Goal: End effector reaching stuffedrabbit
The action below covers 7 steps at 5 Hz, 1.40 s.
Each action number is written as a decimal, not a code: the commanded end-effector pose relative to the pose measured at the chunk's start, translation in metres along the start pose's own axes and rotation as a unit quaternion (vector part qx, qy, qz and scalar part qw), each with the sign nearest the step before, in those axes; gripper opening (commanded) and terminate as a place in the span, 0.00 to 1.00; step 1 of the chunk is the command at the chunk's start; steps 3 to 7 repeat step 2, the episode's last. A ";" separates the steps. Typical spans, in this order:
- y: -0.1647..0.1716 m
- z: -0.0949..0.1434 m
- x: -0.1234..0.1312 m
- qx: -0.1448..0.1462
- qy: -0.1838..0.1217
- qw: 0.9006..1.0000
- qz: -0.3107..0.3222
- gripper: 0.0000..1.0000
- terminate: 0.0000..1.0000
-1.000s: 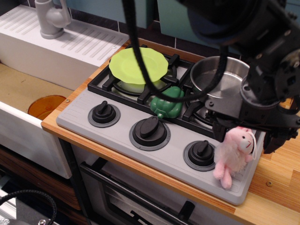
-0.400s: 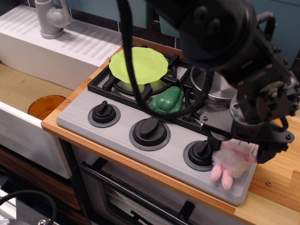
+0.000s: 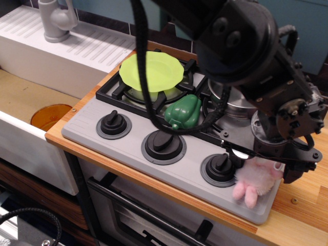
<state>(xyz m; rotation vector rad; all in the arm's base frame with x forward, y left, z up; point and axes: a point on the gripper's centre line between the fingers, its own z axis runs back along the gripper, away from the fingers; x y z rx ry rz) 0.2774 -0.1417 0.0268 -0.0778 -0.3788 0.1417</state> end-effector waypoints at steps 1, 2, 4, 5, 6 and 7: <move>0.000 0.001 0.006 0.000 -0.004 1.000 -0.003 1.00 0.00; 0.000 0.001 0.006 0.000 -0.004 1.000 -0.003 1.00 1.00; 0.000 0.001 0.006 0.000 -0.004 1.000 -0.003 1.00 1.00; 0.000 0.001 0.006 0.000 -0.004 1.000 -0.003 1.00 1.00; 0.000 0.001 0.006 0.000 -0.004 1.000 -0.003 1.00 1.00; 0.000 0.001 0.006 0.000 -0.004 1.000 -0.003 1.00 1.00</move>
